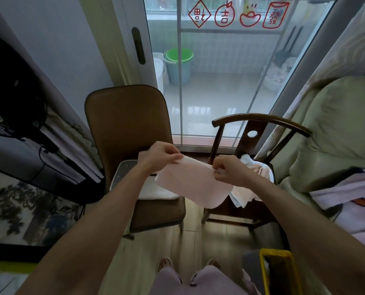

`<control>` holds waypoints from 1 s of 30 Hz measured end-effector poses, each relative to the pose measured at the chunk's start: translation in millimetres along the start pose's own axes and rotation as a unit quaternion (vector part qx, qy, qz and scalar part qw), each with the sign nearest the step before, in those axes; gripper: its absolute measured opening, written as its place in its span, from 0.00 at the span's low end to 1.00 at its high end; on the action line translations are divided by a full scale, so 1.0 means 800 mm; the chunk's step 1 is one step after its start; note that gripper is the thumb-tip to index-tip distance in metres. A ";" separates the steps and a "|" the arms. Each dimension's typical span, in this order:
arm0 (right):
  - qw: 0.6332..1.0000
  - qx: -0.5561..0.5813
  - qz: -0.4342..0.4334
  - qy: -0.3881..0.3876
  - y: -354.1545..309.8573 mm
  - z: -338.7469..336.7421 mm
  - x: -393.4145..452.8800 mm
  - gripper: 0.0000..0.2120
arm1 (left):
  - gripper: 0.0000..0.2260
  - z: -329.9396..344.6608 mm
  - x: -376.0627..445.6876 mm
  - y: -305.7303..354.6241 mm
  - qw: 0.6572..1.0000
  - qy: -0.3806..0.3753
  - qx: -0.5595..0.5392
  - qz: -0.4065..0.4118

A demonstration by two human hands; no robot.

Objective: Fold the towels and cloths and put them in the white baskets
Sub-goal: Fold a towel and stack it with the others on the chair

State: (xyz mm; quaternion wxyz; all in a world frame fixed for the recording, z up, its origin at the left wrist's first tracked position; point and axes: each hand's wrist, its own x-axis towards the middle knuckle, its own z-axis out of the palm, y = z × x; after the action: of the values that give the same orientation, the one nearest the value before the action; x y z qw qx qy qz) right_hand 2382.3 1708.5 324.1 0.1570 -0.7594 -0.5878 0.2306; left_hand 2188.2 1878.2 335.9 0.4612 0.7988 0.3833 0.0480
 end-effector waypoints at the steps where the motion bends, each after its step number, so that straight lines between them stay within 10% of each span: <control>1: 1.000 -0.021 -0.001 -0.017 -0.001 0.003 -0.001 0.03 | 0.09 0.000 0.001 0.002 1.000 0.006 -0.005 0.005; 7: 0.995 -0.081 -0.006 -0.063 -0.012 0.013 -0.002 0.05 | 0.04 0.000 -0.008 0.014 0.995 0.052 -0.087 0.004; 21: 0.980 0.103 0.068 0.158 0.004 -0.006 0.004 0.06 | 0.04 -0.008 -0.013 -0.019 0.995 0.042 -0.095 -0.006; 26: 0.977 0.132 0.078 0.147 0.010 -0.004 0.000 0.02 | 0.09 -0.004 0.004 -0.036 0.998 -0.019 0.046 0.024; 30: 0.976 0.143 0.082 0.143 0.014 -0.003 -0.003 0.08 | 0.02 0.009 0.007 -0.009 0.997 0.078 -0.005 0.027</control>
State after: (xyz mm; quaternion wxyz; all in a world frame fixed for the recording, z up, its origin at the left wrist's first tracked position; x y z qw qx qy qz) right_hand 2392.1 1703.7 320.8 0.3268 -0.7996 -0.4564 0.2134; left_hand 2191.0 1878.9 325.0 0.4326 0.8002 0.3963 0.1244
